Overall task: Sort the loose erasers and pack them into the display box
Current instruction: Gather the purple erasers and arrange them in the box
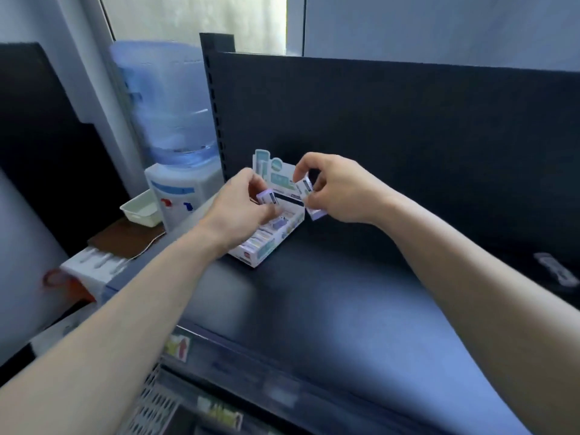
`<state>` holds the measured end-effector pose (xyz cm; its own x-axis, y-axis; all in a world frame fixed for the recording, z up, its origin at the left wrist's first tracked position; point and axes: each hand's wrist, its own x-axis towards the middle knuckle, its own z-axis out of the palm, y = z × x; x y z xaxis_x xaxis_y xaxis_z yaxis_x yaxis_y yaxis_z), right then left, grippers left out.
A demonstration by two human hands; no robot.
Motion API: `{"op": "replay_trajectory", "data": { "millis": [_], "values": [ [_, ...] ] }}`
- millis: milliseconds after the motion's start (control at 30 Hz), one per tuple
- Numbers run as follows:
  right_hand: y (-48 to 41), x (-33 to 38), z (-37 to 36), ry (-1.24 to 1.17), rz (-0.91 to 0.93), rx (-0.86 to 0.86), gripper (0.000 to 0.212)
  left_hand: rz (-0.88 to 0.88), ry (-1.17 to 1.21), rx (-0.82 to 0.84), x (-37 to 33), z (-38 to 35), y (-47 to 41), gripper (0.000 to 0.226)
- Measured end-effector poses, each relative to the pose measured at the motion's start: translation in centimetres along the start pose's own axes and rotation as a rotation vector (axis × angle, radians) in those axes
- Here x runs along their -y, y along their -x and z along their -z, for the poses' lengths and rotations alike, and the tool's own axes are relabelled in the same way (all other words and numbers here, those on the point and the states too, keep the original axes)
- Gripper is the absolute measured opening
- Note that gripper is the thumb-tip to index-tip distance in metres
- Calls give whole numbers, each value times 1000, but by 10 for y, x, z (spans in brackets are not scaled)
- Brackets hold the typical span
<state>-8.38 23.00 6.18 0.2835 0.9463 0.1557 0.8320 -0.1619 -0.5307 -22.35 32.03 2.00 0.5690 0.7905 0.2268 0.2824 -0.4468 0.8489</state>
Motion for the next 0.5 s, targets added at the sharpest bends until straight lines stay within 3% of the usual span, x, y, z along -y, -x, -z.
{"op": "replay_trajectory", "data": {
  "millis": [200, 500],
  "values": [
    [-27, 18, -17, 52, -24, -74, 31, 70, 180, -7, 23, 30, -16, 31],
    [-47, 10, -16, 61, -7, -35, 31, 150, 157, 32, 18, 23, -28, 24]
  ]
}}
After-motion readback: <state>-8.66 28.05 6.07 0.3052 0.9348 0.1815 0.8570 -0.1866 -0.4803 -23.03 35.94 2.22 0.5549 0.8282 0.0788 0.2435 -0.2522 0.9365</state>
